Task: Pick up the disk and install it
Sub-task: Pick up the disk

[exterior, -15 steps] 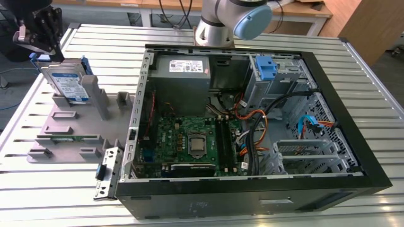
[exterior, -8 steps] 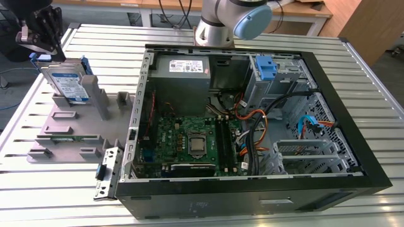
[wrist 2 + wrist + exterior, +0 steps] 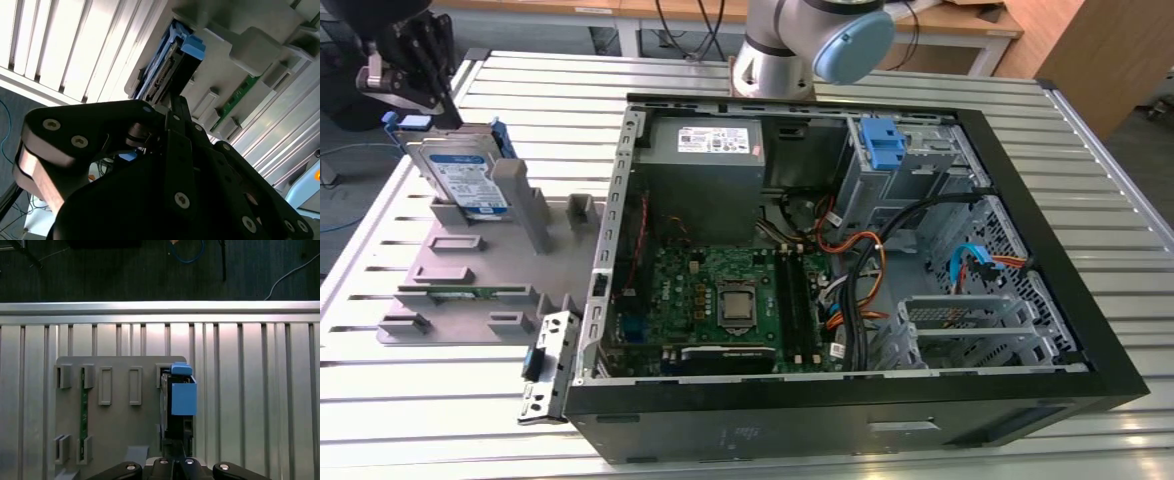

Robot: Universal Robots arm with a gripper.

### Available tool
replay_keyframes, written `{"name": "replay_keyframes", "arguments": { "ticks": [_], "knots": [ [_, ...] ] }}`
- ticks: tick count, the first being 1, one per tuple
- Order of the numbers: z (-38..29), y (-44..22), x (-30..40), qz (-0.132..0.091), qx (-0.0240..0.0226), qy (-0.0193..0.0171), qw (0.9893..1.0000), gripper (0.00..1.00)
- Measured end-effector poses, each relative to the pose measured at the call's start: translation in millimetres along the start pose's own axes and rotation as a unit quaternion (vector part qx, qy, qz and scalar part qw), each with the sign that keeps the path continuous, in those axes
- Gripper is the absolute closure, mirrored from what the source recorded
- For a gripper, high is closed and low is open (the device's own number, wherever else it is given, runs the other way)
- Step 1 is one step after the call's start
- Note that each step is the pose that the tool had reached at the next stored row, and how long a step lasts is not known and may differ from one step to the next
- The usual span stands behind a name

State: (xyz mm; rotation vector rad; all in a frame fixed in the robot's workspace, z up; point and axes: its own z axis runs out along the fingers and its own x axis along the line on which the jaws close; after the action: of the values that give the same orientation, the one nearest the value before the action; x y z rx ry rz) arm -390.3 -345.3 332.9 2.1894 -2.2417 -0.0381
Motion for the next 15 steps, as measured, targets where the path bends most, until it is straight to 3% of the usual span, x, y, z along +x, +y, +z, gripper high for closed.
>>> {"name": "replay_keyframes", "arguments": {
  "ticks": [6,13,15],
  "knots": [
    [0.4,1.7,-6.2,0.0,0.0016,0.0,1.0,0.89],
    [0.8,14.7,-7.6,0.0,0.0113,-0.0002,0.9999,0.89],
    [0.9,15.1,-7.6,0.0,0.0115,-0.0002,0.9999,0.89]
  ]
}}
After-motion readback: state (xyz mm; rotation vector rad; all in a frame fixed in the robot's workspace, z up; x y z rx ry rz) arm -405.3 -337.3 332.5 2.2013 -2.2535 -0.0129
